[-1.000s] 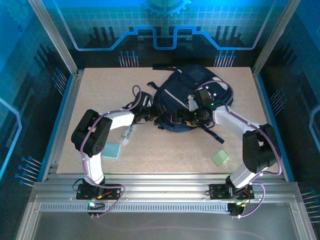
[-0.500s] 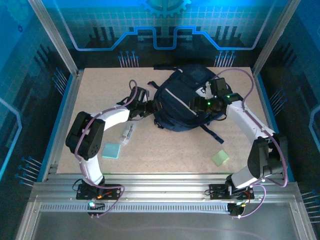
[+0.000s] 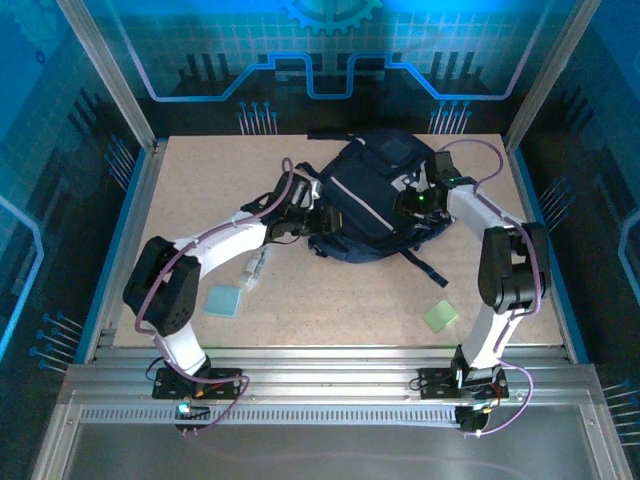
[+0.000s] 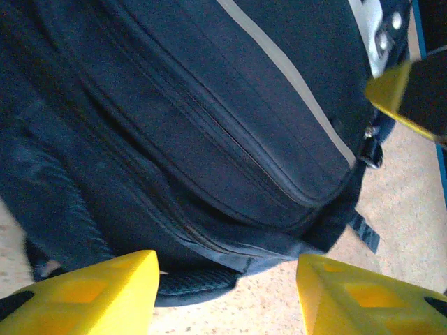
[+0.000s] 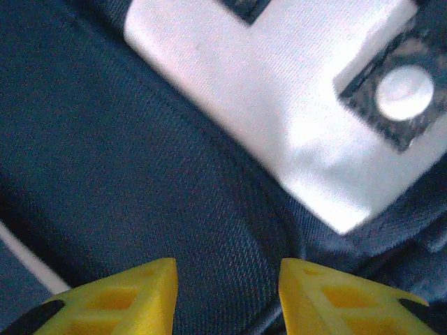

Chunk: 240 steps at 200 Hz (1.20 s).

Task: Pack the student bag

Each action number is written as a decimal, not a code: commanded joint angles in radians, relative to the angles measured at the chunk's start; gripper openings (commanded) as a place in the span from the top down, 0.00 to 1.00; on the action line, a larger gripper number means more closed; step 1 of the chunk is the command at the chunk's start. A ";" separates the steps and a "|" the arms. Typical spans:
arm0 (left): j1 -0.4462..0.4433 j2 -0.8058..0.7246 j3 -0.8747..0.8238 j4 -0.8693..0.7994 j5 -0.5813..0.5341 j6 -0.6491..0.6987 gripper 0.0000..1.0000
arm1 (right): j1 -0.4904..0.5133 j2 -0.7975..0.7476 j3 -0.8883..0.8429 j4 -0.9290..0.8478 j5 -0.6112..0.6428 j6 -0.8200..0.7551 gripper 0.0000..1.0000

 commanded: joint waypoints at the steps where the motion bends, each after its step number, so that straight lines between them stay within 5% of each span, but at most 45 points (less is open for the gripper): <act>1: -0.010 0.047 0.032 0.032 0.056 -0.032 0.44 | -0.017 0.045 0.056 0.031 -0.057 0.022 0.56; 12: -0.012 0.071 0.030 0.064 0.070 -0.059 0.44 | -0.017 0.053 0.056 0.038 -0.072 0.035 0.52; 29: -0.013 0.112 0.042 0.089 0.083 -0.084 0.41 | -0.017 0.057 0.061 0.036 -0.063 0.059 0.31; 51: -0.012 0.165 0.081 0.066 0.088 -0.082 0.40 | -0.014 0.043 0.054 0.021 0.005 0.066 0.24; 196: 0.062 0.199 0.091 -0.065 0.054 0.000 0.38 | 0.008 -0.017 -0.006 -0.062 0.242 -0.125 0.21; 240: 0.063 0.205 0.105 -0.082 0.043 0.005 0.38 | 0.005 0.032 -0.013 0.026 0.041 -0.121 0.28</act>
